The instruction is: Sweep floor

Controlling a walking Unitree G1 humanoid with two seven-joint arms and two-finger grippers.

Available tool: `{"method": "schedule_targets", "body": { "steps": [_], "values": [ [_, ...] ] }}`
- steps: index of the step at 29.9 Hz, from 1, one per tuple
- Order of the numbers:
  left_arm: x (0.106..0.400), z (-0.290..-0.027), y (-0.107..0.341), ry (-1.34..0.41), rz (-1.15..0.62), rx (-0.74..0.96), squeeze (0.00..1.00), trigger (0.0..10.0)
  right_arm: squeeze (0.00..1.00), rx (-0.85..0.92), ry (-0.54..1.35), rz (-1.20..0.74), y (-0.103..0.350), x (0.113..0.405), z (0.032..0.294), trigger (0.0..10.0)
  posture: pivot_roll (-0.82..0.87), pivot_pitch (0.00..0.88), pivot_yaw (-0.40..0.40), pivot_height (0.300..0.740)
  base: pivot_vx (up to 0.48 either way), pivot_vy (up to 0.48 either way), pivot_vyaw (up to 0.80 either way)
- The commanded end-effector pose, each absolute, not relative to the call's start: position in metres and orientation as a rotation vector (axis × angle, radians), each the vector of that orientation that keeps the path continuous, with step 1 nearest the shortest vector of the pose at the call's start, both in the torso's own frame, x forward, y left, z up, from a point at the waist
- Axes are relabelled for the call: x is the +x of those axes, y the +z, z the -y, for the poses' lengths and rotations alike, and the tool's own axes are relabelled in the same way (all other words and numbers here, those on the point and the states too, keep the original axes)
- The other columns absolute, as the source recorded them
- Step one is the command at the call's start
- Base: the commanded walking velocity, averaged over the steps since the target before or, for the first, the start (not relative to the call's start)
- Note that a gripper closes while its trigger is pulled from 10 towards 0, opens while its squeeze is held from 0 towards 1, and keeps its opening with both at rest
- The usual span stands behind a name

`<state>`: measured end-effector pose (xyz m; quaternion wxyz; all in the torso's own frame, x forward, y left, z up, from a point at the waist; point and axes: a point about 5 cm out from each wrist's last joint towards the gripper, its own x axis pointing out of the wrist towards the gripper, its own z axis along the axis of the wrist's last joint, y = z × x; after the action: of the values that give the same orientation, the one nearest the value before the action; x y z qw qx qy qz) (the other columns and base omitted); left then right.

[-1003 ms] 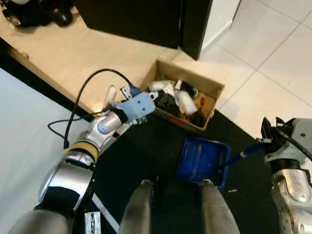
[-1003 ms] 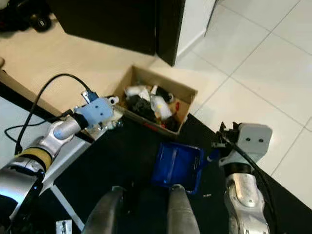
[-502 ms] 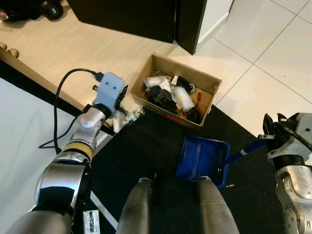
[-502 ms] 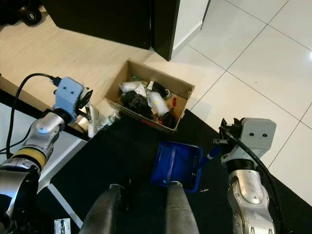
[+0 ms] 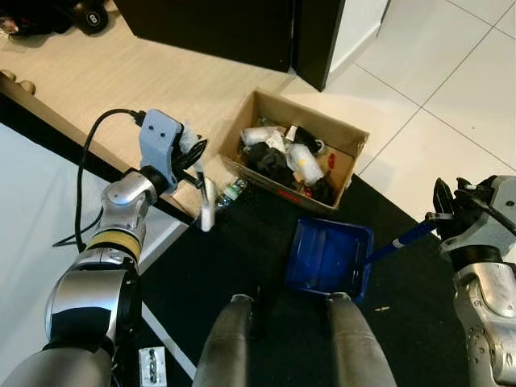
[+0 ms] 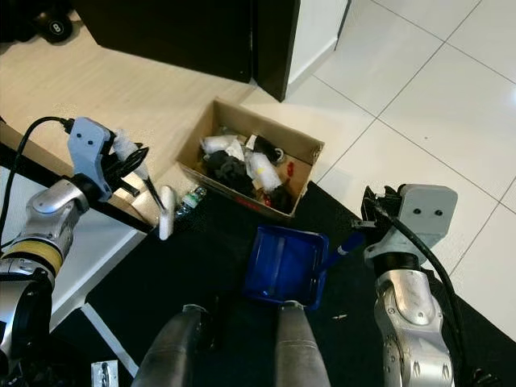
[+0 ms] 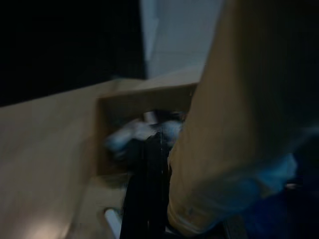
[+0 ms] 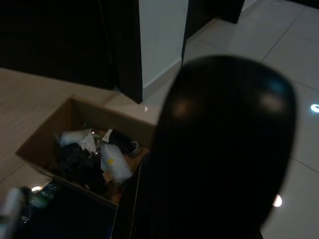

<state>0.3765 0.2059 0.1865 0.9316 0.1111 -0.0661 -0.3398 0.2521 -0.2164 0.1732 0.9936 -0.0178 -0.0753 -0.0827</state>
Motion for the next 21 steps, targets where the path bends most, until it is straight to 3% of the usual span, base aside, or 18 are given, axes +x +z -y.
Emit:
{"method": "schedule_targets", "body": {
  "steps": [1,21],
  "values": [
    [0.369,-0.181,0.167,-0.864,0.112,0.098,0.16,10.0,0.00,-0.035,-0.184,0.137,0.167,0.252,0.221,10.0,-0.08,0.453,0.078,0.740,0.000,0.000,0.00],
    [0.351,-0.148,0.185,-1.134,0.193,-0.028,0.16,10.0,0.00,0.000,-0.187,0.150,0.159,0.276,0.209,10.0,0.00,0.359,0.112,0.740,0.000,0.000,0.00]
  ]
}}
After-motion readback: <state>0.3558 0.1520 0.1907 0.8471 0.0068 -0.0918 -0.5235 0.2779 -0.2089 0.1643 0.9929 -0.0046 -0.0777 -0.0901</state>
